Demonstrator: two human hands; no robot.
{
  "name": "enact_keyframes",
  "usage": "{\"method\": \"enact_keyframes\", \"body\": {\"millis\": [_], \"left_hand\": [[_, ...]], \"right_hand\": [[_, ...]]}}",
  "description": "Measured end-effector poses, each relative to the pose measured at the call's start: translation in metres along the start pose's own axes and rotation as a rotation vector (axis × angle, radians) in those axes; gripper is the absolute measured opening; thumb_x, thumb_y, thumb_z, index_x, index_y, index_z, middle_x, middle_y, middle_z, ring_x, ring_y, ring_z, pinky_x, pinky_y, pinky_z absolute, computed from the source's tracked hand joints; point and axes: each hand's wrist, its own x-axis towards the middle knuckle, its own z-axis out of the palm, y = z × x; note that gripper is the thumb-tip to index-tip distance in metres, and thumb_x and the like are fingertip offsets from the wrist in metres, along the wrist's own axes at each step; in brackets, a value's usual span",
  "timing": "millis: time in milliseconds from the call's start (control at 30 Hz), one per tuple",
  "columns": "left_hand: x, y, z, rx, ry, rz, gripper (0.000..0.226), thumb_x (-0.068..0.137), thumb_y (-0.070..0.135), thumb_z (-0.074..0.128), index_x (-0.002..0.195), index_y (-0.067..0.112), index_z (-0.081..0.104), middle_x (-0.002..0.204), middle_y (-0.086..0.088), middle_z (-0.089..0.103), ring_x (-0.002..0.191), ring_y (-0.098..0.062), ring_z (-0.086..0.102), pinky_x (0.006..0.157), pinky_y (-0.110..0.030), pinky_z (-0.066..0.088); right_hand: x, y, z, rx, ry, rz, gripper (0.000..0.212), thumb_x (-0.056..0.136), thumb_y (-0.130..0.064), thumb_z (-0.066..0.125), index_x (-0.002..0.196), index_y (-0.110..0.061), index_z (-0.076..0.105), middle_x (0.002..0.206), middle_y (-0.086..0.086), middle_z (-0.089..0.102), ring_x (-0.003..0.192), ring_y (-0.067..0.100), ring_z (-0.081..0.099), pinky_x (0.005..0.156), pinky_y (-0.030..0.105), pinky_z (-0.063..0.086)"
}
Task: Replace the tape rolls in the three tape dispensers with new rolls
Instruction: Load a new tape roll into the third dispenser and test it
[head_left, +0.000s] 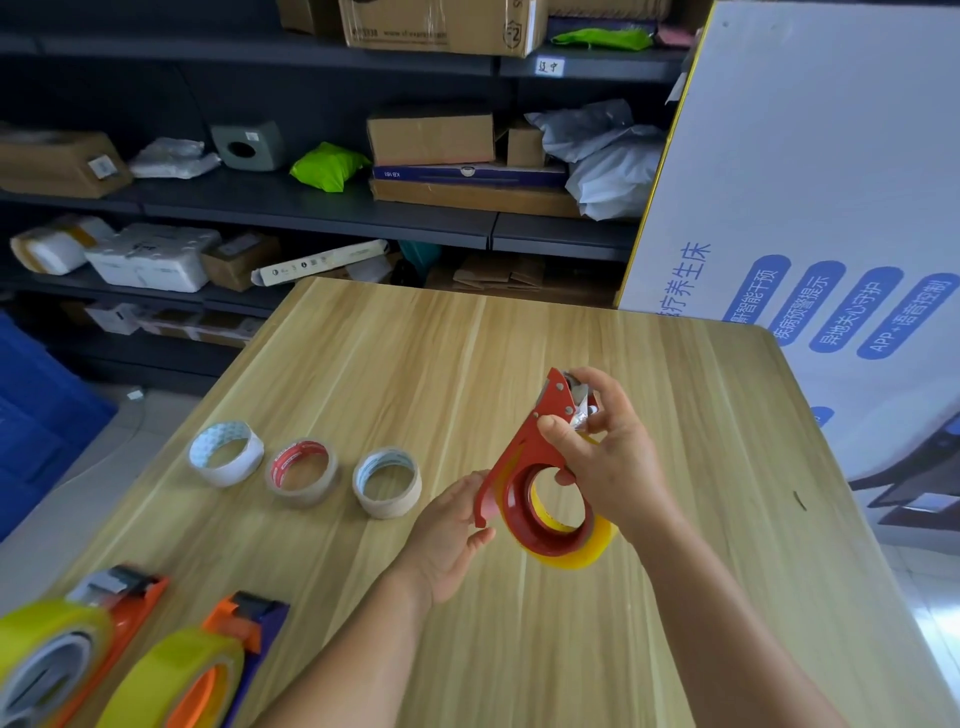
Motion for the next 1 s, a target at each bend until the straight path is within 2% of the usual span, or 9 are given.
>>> {"method": "enact_keyframes", "body": {"millis": [67, 167, 300, 367, 433, 567, 700, 833, 1000], "left_hand": [[-0.002, -0.006, -0.002, -0.004, 0.001, 0.014, 0.023, 0.095, 0.039, 0.05, 0.088, 0.027, 0.069, 0.075, 0.015, 0.064, 0.084, -0.006, 0.053, 0.092, -0.032, 0.04], [0.0, -0.015, -0.004, -0.017, 0.02, 0.022, 0.036, 0.099, 0.045, 0.039, 0.104, 0.026, 0.069, 0.101, 0.011, 0.068, 0.103, -0.006, 0.055, 0.099, -0.034, 0.041], [-0.003, -0.019, -0.006, -0.057, 0.011, 0.03, 0.052, 0.1, 0.051, 0.025, 0.118, 0.026, 0.067, 0.107, 0.011, 0.064, 0.11, -0.009, 0.05, 0.097, -0.034, 0.04], [-0.006, -0.021, -0.008, -0.071, -0.005, 0.065, 0.045, 0.097, 0.046, 0.032, 0.118, 0.027, 0.067, 0.114, 0.007, 0.065, 0.115, -0.012, 0.05, 0.1, -0.037, 0.039], [-0.012, -0.02, -0.009, -0.058, -0.007, 0.129, 0.041, 0.083, 0.044, 0.045, 0.115, 0.03, 0.068, 0.124, 0.006, 0.062, 0.117, -0.011, 0.049, 0.101, -0.038, 0.036], [-0.026, -0.023, -0.009, 0.07, -0.14, 0.186, 0.056, 0.069, 0.057, 0.059, 0.123, 0.043, 0.057, 0.135, 0.016, 0.054, 0.125, -0.003, 0.047, 0.102, -0.034, 0.034], [-0.039, -0.038, -0.012, -0.067, -0.233, 0.149, 0.081, 0.059, 0.044, 0.084, 0.131, 0.045, 0.047, 0.14, 0.02, 0.048, 0.13, -0.009, 0.048, 0.11, -0.047, 0.034], [-0.053, -0.051, -0.021, -0.109, -0.138, 0.236, 0.086, 0.063, 0.021, 0.08, 0.136, 0.041, 0.041, 0.144, 0.019, 0.044, 0.122, -0.013, 0.057, 0.108, -0.047, 0.038], [-0.073, -0.057, -0.034, -0.16, 0.013, 0.356, 0.083, 0.06, 0.016, 0.081, 0.135, 0.032, 0.048, 0.141, 0.008, 0.051, 0.123, -0.016, 0.056, 0.106, -0.042, 0.041]], "right_hand": [[-0.001, 0.0, 0.0, 0.016, -0.004, 0.011, 0.044, 0.082, -0.033, 0.073, 0.115, -0.049, 0.049, 0.087, -0.006, 0.06, 0.057, 0.019, 0.067, 0.05, 0.024, 0.053], [-0.003, 0.0, 0.001, 0.016, -0.011, 0.024, 0.042, 0.083, -0.034, 0.072, 0.115, -0.048, 0.049, 0.087, -0.005, 0.061, 0.056, 0.019, 0.067, 0.049, 0.021, 0.051], [-0.002, -0.002, 0.001, 0.024, 0.01, 0.041, 0.04, 0.083, -0.034, 0.072, 0.112, -0.048, 0.048, 0.084, -0.004, 0.061, 0.056, 0.019, 0.066, 0.048, 0.02, 0.05], [-0.001, -0.003, 0.001, 0.022, 0.022, 0.055, 0.04, 0.083, -0.034, 0.072, 0.112, -0.048, 0.048, 0.084, -0.004, 0.061, 0.055, 0.021, 0.066, 0.049, 0.023, 0.053], [0.001, -0.003, 0.002, 0.016, 0.028, 0.076, 0.04, 0.083, -0.035, 0.072, 0.112, -0.049, 0.048, 0.084, -0.003, 0.063, 0.056, 0.025, 0.068, 0.051, 0.027, 0.056], [0.002, 0.0, 0.01, 0.015, 0.038, 0.109, 0.038, 0.082, -0.037, 0.072, 0.111, -0.048, 0.049, 0.084, 0.003, 0.067, 0.054, 0.021, 0.068, 0.055, 0.031, 0.058], [0.001, 0.001, 0.025, 0.005, -0.008, 0.132, 0.039, 0.081, -0.041, 0.072, 0.113, -0.045, 0.05, 0.083, 0.001, 0.068, 0.053, 0.024, 0.068, 0.063, 0.04, 0.061], [-0.007, -0.002, 0.043, 0.059, -0.057, 0.167, 0.034, 0.08, -0.039, 0.073, 0.101, -0.052, 0.05, 0.087, 0.005, 0.069, 0.058, 0.025, 0.07, 0.064, 0.046, 0.06], [-0.023, -0.016, 0.065, 0.1, -0.137, 0.184, 0.044, 0.084, -0.037, 0.068, 0.124, -0.039, 0.051, 0.099, 0.006, 0.069, 0.056, 0.023, 0.068, 0.06, 0.037, 0.06]]}}
